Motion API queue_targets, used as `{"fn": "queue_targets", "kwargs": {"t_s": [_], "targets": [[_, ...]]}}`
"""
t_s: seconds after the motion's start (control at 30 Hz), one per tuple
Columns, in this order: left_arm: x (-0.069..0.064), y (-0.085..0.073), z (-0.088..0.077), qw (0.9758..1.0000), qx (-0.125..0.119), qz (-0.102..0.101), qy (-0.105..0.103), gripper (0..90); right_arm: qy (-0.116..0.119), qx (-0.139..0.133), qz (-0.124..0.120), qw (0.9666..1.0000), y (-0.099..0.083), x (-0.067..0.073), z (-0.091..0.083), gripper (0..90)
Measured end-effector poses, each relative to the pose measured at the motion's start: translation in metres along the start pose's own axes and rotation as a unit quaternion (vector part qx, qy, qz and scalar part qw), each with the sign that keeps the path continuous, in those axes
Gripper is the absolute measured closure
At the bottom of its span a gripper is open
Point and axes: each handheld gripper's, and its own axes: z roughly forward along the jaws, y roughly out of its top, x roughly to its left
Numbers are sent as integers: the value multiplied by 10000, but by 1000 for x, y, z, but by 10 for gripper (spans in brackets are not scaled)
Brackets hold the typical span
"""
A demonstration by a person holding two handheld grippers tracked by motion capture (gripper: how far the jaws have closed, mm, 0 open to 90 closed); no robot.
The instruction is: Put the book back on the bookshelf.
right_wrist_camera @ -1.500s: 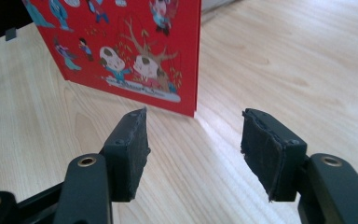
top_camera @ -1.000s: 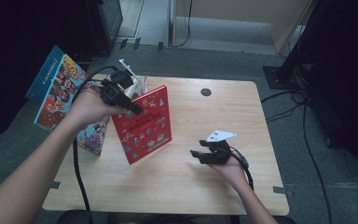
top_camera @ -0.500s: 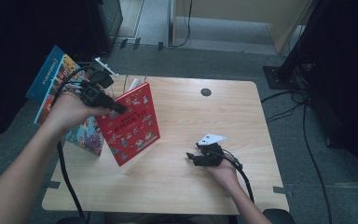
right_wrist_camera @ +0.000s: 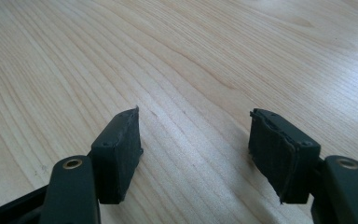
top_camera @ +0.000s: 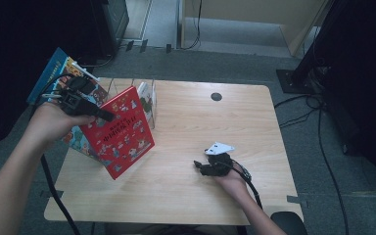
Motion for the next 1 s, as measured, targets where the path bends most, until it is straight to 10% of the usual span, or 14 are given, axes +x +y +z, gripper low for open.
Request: {"fn": "queue_targets", "kwargs": {"t_s": [1.0], "targets": [[55, -45, -45, 9927, -375, -1079, 393, 800, -54, 44, 38, 10000, -1, 2, -1, 279]]}}
